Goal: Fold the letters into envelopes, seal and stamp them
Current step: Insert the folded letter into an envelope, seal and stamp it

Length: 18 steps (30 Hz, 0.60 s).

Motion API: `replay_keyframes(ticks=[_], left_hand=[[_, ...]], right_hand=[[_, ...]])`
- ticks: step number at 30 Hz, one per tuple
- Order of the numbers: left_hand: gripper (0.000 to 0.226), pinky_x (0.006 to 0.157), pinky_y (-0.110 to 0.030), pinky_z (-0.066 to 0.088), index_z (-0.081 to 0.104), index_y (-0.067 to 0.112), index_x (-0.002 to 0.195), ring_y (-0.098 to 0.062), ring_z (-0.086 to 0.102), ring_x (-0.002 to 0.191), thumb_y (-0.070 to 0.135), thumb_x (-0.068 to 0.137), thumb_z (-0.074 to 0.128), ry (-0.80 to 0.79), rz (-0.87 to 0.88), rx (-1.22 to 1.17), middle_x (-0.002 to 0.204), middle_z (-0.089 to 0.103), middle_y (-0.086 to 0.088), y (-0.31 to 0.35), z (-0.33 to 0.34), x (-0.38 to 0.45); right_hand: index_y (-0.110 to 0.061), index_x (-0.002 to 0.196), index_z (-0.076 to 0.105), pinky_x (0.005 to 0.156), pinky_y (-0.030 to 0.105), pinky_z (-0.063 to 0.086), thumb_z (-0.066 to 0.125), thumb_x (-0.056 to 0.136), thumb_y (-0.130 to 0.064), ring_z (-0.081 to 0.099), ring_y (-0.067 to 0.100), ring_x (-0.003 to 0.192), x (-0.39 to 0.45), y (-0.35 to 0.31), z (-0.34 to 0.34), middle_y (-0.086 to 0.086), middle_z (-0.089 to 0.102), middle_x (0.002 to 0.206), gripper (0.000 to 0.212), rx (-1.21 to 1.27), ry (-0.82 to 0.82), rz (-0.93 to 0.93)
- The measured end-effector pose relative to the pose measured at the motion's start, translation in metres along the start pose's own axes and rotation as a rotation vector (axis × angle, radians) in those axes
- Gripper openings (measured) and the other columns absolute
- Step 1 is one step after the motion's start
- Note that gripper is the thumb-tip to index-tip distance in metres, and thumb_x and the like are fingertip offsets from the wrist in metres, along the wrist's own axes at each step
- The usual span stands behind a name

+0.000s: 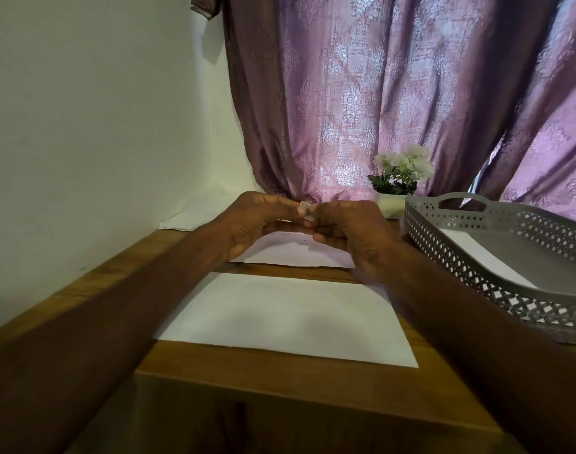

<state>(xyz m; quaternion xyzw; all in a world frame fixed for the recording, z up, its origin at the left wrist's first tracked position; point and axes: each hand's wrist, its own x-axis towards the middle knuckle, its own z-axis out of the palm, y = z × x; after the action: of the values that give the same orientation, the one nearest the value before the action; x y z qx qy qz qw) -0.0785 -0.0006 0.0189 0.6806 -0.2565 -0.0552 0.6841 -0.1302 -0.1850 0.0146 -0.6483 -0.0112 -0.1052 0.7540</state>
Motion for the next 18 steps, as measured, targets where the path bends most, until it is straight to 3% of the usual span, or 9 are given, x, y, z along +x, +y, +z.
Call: replay_keyframes(ticks=[7, 12, 18], left_hand=[[0.031, 0.109, -0.044, 0.052, 0.076, 0.001, 0.117, -0.033, 0.075, 0.108, 0.021, 0.092, 0.076, 0.045, -0.027, -0.016, 0.114, 0.078, -0.016, -0.0010, 0.0009, -0.0002], [0.023, 0.092, -0.033, 0.061, 0.078, 0.001, 0.109, -0.033, 0.077, 0.102, 0.014, 0.091, 0.076, 0.050, -0.030, -0.103, 0.108, 0.079, -0.018, 0.0019, 0.0047, -0.0025], [0.025, 0.083, -0.029, 0.063, 0.081, 0.004, 0.102, -0.032, 0.078, 0.099, 0.018, 0.081, 0.082, 0.035, -0.040, -0.141, 0.106, 0.079, -0.018, 0.0048, 0.0039, -0.0048]], right_hand=[[-0.005, 0.089, 0.081, 0.080, 0.034, 0.062, 0.086, 0.078, -0.013, 0.078, 0.029, 0.093, 0.0026, 0.0021, -0.0001, 0.015, 0.080, 0.093, 0.015, -0.022, -0.001, 0.000], [-0.003, 0.090, 0.081, 0.073, 0.030, 0.061, 0.088, 0.077, -0.015, 0.079, 0.027, 0.089, 0.0038, -0.0011, 0.0004, 0.016, 0.080, 0.090, 0.019, 0.000, 0.021, -0.006], [-0.003, 0.099, 0.079, 0.073, 0.029, 0.062, 0.085, 0.082, -0.017, 0.079, 0.026, 0.091, -0.0004, -0.0019, -0.0001, 0.015, 0.080, 0.093, 0.023, 0.023, -0.015, -0.006]])
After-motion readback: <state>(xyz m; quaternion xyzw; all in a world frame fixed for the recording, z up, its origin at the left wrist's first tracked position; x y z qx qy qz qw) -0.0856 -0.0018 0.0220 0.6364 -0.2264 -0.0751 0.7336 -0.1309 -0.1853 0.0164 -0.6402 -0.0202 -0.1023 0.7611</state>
